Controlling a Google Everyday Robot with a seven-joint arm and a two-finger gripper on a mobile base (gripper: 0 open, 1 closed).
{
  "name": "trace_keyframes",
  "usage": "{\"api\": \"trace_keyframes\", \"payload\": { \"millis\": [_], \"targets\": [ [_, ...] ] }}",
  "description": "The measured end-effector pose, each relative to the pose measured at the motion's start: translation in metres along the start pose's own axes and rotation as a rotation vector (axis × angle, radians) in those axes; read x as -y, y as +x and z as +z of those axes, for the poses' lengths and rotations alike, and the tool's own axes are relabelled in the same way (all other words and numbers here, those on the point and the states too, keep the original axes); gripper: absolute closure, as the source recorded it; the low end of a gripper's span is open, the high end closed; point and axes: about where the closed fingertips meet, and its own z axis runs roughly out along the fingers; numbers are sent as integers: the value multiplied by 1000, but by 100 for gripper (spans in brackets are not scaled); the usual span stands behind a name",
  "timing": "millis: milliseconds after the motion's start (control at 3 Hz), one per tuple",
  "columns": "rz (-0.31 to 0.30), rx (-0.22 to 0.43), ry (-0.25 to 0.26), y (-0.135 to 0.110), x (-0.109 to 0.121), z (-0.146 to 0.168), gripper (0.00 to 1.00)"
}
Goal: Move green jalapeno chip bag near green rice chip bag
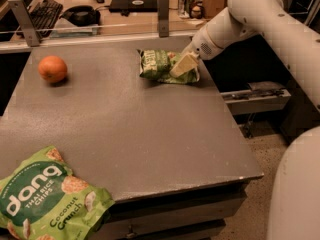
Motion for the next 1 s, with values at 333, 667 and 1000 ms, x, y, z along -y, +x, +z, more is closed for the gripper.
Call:
{"api": "trace_keyframes", "payload": {
  "millis": [333,667,1000],
  "targets": [
    [47,51,-54,-14,-19,-15,72],
    [35,95,-38,-35,-26,-46,95],
    [34,98,-39,-37,-27,-47,100]
  ]
}}
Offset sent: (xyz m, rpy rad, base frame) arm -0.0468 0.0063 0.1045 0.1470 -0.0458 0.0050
